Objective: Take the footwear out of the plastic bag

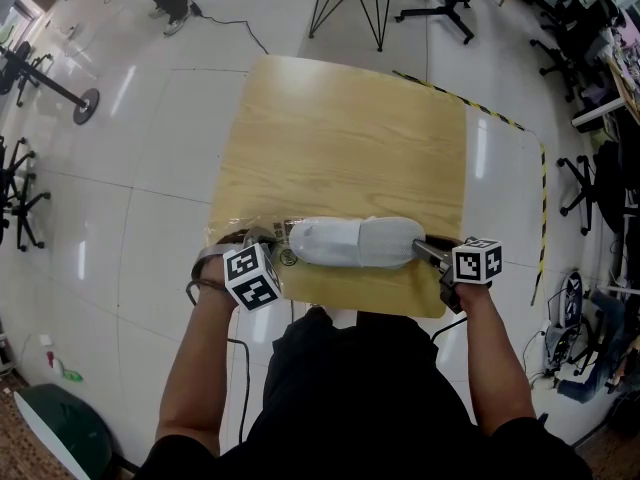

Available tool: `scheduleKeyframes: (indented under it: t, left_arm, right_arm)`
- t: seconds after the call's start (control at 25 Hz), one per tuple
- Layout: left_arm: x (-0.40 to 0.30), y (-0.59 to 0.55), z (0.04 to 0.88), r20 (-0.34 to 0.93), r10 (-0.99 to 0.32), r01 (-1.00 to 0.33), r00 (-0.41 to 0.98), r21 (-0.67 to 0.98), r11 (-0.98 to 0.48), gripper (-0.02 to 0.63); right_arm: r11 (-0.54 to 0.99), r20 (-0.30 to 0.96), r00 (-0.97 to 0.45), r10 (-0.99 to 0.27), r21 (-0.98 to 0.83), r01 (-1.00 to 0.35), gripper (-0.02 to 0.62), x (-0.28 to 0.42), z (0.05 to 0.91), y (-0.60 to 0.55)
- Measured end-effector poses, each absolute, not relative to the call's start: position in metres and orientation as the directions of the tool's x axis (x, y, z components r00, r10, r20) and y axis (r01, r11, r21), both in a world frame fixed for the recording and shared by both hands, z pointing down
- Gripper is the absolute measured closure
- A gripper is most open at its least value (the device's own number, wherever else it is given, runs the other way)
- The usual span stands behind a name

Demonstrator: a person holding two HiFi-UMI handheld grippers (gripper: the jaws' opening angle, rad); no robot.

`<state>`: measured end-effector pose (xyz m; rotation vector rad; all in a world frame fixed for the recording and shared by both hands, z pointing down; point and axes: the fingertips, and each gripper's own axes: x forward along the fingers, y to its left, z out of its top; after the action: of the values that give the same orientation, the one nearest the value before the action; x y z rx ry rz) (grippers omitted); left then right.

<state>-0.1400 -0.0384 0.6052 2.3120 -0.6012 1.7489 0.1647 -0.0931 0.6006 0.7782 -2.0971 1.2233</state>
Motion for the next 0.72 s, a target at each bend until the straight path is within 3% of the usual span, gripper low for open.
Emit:
scheduleKeyframes:
  t: [0.72]
  left_arm:
    - [-0.189,-0.034,0.611,0.969,-0.204,-0.512,0.137,-0.107,-0.852,0.591]
  right_arm:
    - [0.388,0.718,-0.667,-0.197,-0.568,-0.726,0.471,0.165,0.601,-0.096]
